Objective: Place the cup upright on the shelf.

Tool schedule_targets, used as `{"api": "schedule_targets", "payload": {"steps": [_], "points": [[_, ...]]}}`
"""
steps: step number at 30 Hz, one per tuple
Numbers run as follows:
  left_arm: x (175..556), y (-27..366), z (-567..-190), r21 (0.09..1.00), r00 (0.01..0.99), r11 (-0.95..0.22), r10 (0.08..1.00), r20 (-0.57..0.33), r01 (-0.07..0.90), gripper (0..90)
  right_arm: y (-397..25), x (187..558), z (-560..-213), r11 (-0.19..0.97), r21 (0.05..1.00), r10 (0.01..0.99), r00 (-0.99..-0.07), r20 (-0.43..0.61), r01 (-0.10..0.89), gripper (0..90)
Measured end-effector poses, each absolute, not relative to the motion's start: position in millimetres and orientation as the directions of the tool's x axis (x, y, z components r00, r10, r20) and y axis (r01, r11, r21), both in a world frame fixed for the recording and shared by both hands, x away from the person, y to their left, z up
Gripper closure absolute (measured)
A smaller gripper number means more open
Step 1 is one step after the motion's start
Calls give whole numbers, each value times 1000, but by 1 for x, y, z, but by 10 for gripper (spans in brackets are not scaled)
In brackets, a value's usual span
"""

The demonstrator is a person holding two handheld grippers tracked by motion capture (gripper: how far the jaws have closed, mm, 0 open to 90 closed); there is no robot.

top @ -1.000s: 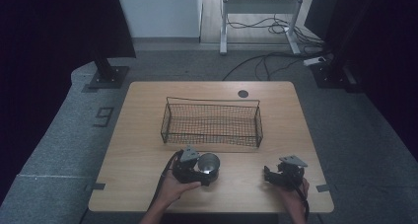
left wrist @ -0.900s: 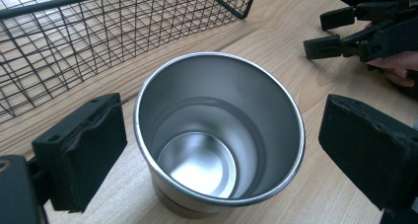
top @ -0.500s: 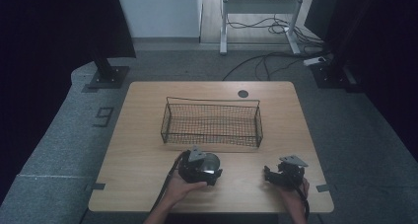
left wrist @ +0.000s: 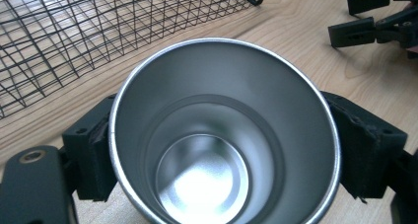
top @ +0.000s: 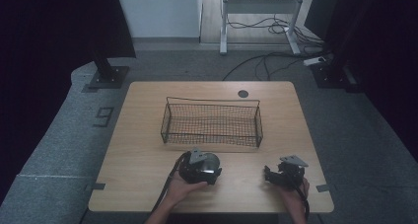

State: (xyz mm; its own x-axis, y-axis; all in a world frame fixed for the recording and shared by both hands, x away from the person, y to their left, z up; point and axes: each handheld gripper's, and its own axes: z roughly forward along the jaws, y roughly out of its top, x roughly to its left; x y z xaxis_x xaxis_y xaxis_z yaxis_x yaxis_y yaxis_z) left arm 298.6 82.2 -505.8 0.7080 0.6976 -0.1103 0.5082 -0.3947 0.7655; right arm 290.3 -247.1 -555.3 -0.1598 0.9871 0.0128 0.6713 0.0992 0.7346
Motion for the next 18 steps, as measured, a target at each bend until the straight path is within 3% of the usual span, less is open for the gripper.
{"api": "schedule_targets", "payload": {"steps": [18], "points": [[296,93,-484,809,734,-353,665,-138,471,142,-247,290,-555,96,735,988,-156,14,672,113]]}}
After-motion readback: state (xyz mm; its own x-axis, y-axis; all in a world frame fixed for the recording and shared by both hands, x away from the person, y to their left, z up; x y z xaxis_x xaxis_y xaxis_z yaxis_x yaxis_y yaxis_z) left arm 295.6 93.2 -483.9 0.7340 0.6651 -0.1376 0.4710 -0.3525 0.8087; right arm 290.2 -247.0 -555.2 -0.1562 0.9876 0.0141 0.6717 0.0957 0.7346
